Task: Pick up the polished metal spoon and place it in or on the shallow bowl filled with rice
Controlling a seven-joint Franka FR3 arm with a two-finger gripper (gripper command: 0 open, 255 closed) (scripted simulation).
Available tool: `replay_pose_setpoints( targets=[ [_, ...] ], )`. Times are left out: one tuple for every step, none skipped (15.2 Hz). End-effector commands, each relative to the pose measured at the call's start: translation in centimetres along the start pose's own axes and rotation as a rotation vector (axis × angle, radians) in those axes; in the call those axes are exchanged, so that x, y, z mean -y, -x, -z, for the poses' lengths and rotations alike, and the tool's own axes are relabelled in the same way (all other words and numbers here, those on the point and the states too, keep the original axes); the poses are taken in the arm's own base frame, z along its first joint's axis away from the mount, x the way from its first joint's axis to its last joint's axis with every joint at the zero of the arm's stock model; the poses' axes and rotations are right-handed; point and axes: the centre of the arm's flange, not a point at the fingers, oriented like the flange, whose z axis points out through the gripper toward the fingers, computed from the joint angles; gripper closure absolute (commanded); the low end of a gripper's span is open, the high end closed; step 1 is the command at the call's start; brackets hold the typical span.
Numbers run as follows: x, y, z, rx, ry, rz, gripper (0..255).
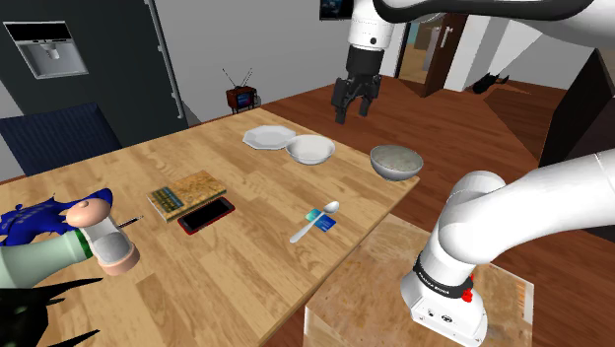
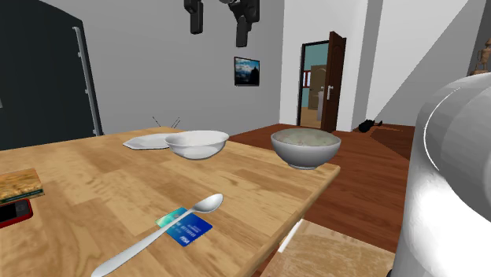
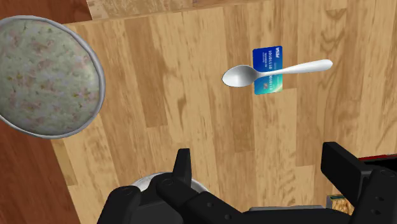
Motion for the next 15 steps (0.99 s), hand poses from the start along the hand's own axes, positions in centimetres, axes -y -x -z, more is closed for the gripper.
replay_pose_setpoints(
  targets=[
    [0.0,0.0,0.0,0.0,0.0,0.0,0],
    [0.2,-0.2,-1.3,0.011,0.001,0.001,0],
    [0.4,-0.3,-2.6,0.023,0.002,0.002,0],
    [0.5,-0.4,-3.9,0.034,0.003,0.003,0],
    [0.7,-0.5,-5.3,0.045,0.004,0.004,0],
    [0.9,-0.6,-6.6,0.056,0.005,0.005,0],
    [1.1,-0.7,-7.9,0.068,0.006,0.006,0],
    [1.3,-0.7,-9.2,0.079,0.007,0.007,0],
    [1.4,-0.8,-10.5,0.09,0.008,0.009,0],
    [1.6,-0.8,-11.8,0.101,0.01,0.01,0],
    [1.8,-0.8,-13.2,0.113,0.011,0.011,0],
    [1.9,-0.8,-14.5,0.124,0.012,0.012,0],
    [2.1,-0.8,-15.8,0.135,0.013,0.013,0],
    [2.3,-0.8,-17.1,0.146,0.014,0.014,0],
    [2.4,-0.7,-18.4,0.158,0.015,0.015,0]
  ],
)
